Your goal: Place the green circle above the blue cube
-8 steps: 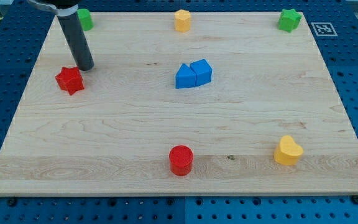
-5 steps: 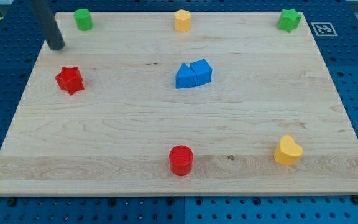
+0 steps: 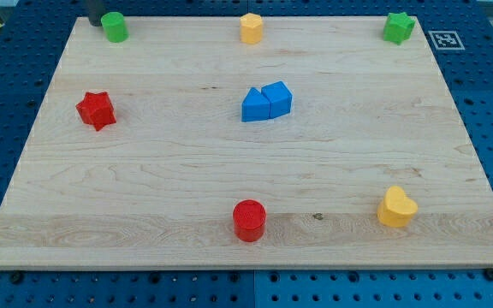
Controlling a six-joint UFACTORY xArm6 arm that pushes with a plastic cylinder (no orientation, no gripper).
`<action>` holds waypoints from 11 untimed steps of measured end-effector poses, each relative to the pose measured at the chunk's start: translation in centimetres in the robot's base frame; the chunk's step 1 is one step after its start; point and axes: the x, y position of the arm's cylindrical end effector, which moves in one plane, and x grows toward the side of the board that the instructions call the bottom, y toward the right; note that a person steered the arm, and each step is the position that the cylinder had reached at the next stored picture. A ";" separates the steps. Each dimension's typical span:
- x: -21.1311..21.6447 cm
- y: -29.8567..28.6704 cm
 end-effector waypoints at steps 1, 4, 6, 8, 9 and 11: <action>0.0 0.6; 1.3 0.9; 1.8 1.1; 3.8 2.5; 4.7 4.1; 4.5 5.2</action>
